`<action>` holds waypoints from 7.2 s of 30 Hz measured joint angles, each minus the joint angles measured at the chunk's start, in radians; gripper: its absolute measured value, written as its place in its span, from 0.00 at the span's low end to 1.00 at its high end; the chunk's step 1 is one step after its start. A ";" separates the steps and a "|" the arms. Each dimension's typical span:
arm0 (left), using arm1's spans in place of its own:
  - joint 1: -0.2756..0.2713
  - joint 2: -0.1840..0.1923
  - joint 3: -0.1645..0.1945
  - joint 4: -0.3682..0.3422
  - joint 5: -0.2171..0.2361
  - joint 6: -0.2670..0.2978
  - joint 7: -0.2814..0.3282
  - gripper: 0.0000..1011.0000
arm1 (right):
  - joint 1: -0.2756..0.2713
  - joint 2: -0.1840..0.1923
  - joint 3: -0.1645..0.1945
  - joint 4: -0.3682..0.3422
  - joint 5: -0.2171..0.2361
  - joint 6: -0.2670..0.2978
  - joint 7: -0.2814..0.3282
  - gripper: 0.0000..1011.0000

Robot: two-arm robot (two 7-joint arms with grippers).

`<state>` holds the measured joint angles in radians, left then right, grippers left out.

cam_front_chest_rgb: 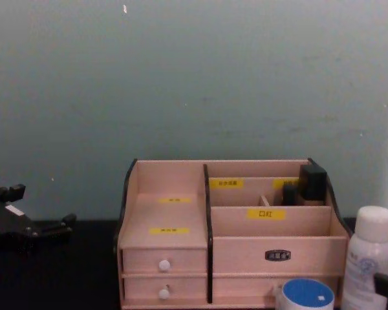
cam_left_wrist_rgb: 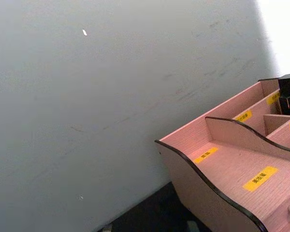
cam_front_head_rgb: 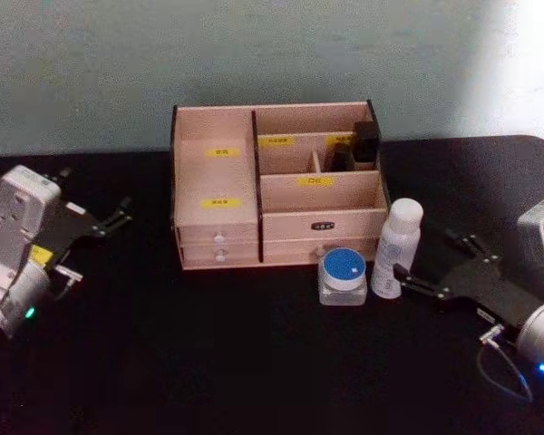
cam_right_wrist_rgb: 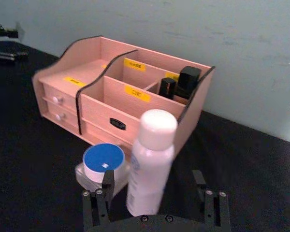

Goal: Pick up the facial cleanser and watermelon frost from the table and place them into the tiered storage box.

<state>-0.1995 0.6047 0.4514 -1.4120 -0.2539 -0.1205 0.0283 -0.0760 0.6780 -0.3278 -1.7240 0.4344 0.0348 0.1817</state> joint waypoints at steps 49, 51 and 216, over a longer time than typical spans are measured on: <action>0.000 0.000 0.000 0.000 0.000 0.000 0.000 0.99 | 0.097 -0.144 -0.008 0.114 -0.031 0.015 0.044 0.61; 0.000 0.000 0.000 0.000 0.000 0.000 0.000 0.99 | 0.097 -0.143 -0.008 0.113 -0.031 0.015 0.044 0.59; 0.000 0.000 0.000 0.000 0.000 0.000 0.000 0.99 | 0.673 -0.439 -0.125 0.652 -0.094 0.085 0.266 0.99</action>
<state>-0.1995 0.6047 0.4514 -1.4120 -0.2539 -0.1205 0.0283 0.5969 0.2388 -0.4527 -1.0719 0.3401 0.1193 0.4481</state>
